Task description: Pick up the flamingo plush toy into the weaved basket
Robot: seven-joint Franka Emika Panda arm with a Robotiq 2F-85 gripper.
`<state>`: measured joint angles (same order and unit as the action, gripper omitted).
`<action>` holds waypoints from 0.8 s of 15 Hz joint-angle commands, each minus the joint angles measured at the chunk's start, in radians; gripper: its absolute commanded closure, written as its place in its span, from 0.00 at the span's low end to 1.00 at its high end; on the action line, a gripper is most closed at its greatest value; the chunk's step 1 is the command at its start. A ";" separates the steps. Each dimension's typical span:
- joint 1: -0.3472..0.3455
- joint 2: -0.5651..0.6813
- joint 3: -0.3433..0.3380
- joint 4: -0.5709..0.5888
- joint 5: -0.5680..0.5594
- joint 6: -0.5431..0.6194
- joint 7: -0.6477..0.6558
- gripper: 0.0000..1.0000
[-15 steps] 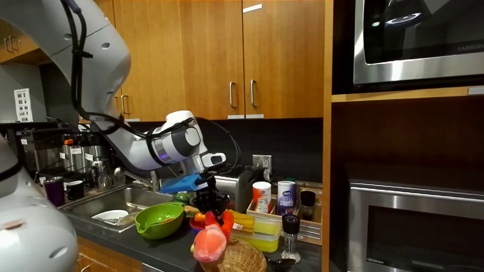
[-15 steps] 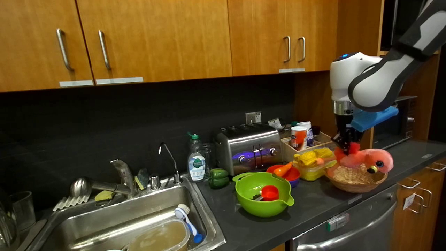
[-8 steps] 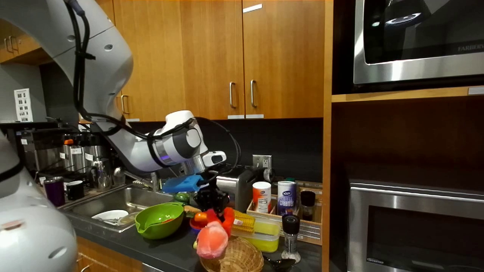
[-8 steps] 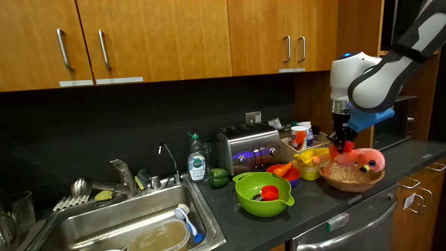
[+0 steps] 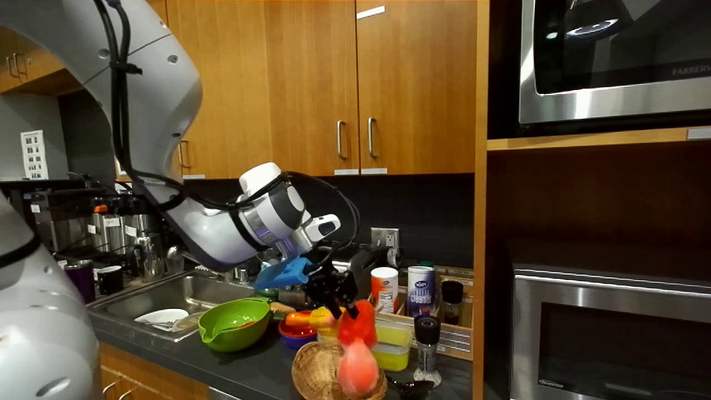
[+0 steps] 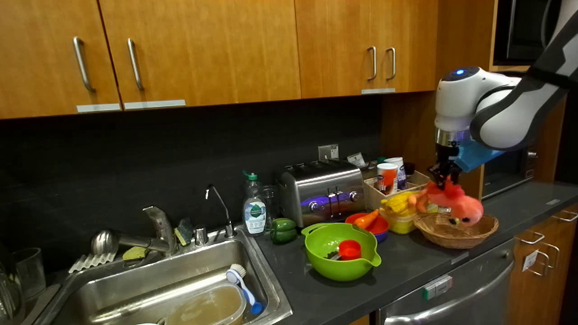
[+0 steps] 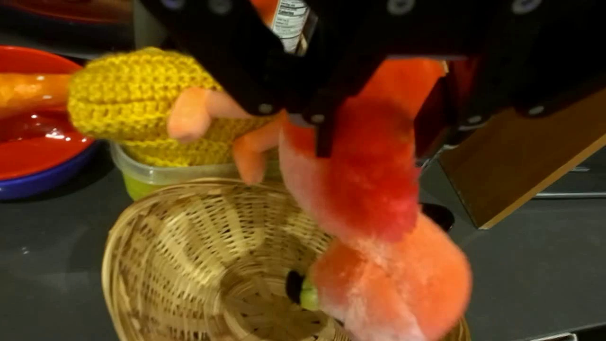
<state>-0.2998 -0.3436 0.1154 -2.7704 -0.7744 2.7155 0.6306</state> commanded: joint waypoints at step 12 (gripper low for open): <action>0.035 -0.056 -0.042 -0.016 -0.313 -0.028 0.356 0.00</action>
<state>-0.3215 -0.3478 0.1009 -2.7707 -1.0681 2.7375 0.9364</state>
